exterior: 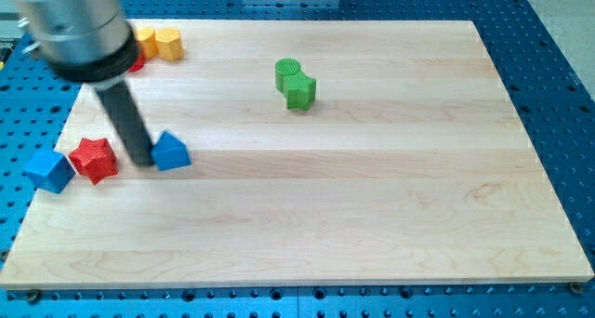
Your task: Place the red star between the red circle and the triangle
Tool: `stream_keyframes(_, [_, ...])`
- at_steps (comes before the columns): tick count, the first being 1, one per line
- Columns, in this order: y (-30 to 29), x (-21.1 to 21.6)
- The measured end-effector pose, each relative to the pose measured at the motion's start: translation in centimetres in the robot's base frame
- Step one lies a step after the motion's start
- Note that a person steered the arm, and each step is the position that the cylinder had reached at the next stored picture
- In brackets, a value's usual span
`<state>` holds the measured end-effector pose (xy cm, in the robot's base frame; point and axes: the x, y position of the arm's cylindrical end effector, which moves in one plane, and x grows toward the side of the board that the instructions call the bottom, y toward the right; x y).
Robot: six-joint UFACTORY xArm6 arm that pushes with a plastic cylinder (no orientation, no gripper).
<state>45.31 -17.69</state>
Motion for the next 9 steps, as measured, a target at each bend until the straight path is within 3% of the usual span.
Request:
stream_keyframes(2, [-5.9, 7.8])
stream_keyframes(3, [-7.9, 3.6])
stream_keyframes(4, [-6.2, -4.0])
stream_keyframes(5, [-5.4, -6.1])
stream_keyframes(6, [-9.5, 0.0])
stream_keyframes(7, [-6.4, 3.3])
stream_keyframes(9, [1.1, -5.0])
